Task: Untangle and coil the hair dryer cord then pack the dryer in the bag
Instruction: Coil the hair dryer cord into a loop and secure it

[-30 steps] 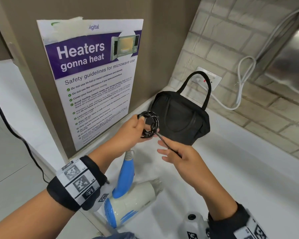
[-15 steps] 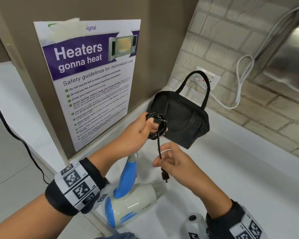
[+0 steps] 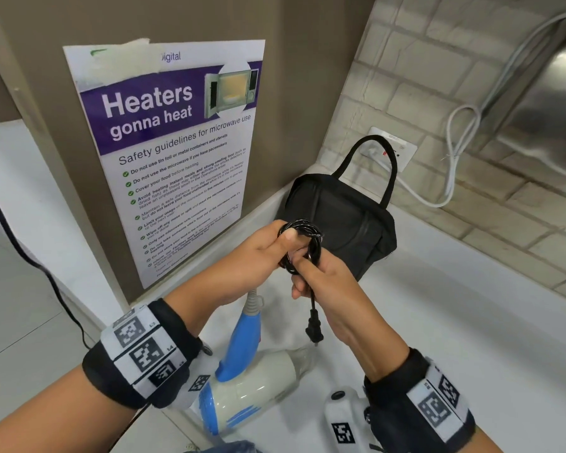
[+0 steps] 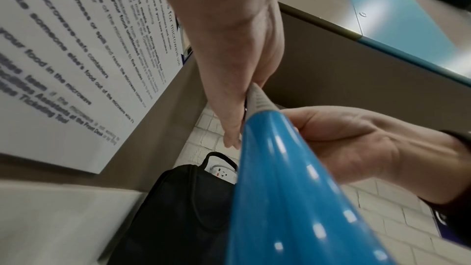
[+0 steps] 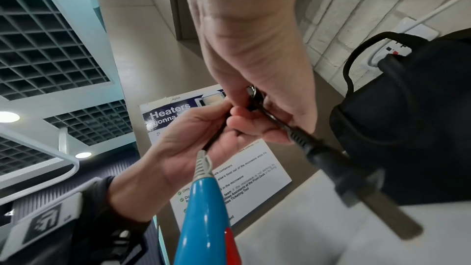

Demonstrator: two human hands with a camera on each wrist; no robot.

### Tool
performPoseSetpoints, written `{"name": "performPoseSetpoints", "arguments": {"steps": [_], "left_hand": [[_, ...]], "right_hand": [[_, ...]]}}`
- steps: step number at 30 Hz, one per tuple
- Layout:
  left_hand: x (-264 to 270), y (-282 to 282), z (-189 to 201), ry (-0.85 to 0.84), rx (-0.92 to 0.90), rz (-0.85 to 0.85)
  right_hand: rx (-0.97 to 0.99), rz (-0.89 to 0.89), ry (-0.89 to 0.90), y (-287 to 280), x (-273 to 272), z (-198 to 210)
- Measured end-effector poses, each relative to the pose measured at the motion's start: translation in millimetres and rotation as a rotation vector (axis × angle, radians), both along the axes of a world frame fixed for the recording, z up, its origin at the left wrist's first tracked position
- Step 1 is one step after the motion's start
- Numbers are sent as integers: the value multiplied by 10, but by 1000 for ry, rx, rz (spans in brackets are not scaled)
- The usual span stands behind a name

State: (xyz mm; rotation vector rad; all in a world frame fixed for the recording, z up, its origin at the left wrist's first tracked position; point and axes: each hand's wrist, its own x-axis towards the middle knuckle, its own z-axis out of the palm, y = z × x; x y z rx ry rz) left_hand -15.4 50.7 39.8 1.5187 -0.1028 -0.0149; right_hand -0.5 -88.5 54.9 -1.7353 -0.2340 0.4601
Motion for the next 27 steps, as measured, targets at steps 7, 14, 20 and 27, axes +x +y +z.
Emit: {"name": "performPoseSetpoints", "arguments": {"steps": [7,14,20,27], "left_hand": [[37,40,35,27,-210,26],[28,114,52,36,-139,108],[-9,79,108,-6,-132,94],[-5,67,88,-17,-6,85]], "right_hand": [[-39,45,-6,-22,-78,-69],[-268,110,-339,-102,-132,-148],[-524,214,-427,-203,-166,-356],[-774,96,-563,-278,115,-340]]}}
